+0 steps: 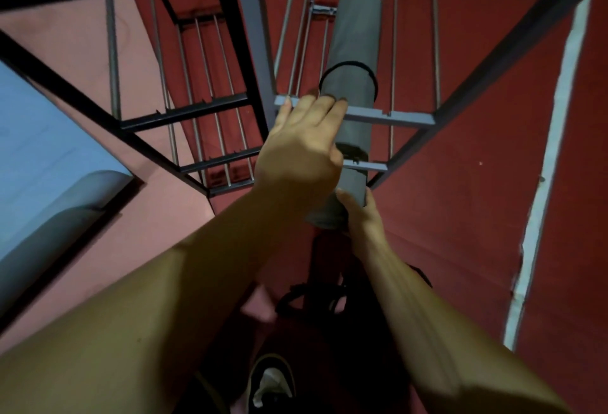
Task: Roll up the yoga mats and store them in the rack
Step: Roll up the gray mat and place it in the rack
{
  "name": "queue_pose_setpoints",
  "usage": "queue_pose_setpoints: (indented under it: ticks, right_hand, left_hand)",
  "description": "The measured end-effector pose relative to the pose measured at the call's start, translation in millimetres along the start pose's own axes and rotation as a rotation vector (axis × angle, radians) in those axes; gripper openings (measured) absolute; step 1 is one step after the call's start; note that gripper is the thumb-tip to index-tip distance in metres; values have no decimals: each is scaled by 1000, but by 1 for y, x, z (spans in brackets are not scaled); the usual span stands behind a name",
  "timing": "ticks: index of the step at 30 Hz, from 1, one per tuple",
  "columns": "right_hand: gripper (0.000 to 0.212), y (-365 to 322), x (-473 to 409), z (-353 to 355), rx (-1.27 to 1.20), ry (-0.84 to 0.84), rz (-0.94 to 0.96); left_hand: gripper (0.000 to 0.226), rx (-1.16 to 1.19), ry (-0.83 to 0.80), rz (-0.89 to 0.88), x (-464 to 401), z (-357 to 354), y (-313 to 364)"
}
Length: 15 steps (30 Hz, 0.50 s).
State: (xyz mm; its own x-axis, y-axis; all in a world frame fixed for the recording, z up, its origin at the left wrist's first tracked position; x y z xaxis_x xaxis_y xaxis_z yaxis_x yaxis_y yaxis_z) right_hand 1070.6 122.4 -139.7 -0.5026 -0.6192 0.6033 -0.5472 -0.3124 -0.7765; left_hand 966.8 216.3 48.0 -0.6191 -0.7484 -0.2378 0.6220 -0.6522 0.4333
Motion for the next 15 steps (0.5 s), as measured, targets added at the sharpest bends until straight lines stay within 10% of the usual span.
queue_pose_setpoints:
  ticks: [15]
  right_hand:
    - [39,-15,-43,-12,119,12,11]
  left_hand:
    - [62,18,-86,14,-4,6,0]
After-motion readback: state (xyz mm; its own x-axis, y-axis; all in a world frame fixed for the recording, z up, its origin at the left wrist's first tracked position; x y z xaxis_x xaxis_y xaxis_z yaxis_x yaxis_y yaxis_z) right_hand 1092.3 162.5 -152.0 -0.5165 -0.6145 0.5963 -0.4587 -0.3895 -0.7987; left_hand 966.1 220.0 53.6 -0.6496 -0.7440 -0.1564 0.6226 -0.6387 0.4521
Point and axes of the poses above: each hand's wrist, its own x-axis away from the middle knuckle, its own z-axis out of the back of the hand, y = z × x, the point moved 3 cm from there along -x, towards the middle knuckle, and after that the axes turned 3 degrees about -x, right-handed, at the moved point
